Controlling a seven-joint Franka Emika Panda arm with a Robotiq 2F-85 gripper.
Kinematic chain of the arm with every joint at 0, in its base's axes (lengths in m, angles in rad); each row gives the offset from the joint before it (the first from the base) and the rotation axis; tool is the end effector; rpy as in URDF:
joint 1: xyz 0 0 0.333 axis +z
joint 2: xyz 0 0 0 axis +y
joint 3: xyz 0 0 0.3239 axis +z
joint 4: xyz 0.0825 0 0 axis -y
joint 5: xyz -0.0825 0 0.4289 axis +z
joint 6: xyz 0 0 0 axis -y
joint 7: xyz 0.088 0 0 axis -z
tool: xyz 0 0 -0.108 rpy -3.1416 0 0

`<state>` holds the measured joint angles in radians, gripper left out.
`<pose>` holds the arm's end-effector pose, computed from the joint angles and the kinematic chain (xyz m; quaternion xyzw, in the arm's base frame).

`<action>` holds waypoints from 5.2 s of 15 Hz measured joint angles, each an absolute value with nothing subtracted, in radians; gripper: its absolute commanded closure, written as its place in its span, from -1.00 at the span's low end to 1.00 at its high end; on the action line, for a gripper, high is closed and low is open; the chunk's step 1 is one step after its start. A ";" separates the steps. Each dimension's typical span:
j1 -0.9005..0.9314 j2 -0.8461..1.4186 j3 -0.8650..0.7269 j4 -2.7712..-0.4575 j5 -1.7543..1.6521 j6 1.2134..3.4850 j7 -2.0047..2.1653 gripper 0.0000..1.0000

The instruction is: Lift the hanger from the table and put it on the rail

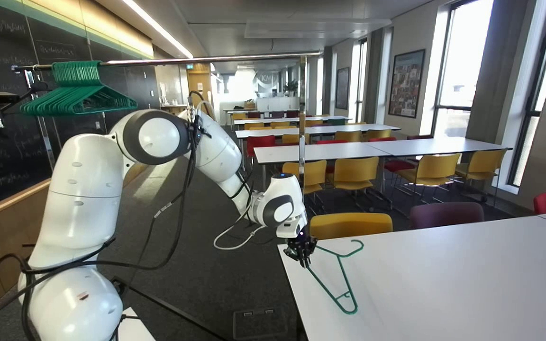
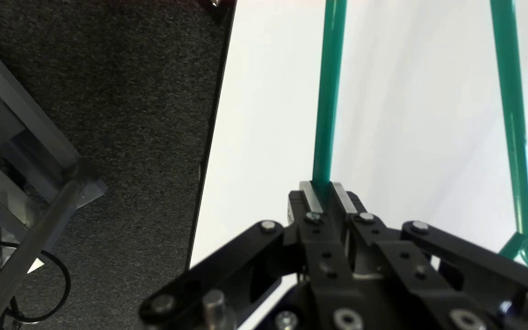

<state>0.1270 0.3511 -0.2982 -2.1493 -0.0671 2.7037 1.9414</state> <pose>0.6124 -0.1028 0.2355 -0.5248 0.8418 -0.1198 0.0410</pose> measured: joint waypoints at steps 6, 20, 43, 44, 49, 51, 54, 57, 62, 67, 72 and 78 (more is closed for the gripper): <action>0.158 0.231 -0.344 -2.240 -0.286 2.814 2.138 0.95; 0.224 0.054 -0.477 -2.303 -0.816 2.848 2.609 0.95; 0.200 -0.072 -0.396 -2.284 -0.825 2.848 2.606 0.95; 0.186 -0.079 -0.380 -2.283 -0.825 2.848 2.606 0.95; 0.086 -0.108 -0.260 -2.280 -0.825 2.848 2.606 0.95; 0.033 -0.122 -0.193 -2.281 -0.825 2.848 2.606 0.95; -0.061 -0.157 -0.072 -2.285 -0.825 2.847 2.606 0.95; -0.186 -0.219 0.083 -2.303 -0.823 2.847 2.606 0.95; -0.481 -0.365 0.429 -2.382 -0.753 2.855 2.606 0.95; -0.790 -0.542 0.798 -2.507 -0.501 2.985 2.606 0.95; -0.979 -0.693 1.071 -2.570 -0.201 3.076 2.605 0.95; -1.075 -0.835 1.234 -2.574 -0.007 3.089 2.605 0.95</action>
<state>-1.0746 -0.8347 1.2345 -2.5743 -0.0074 3.0888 2.6049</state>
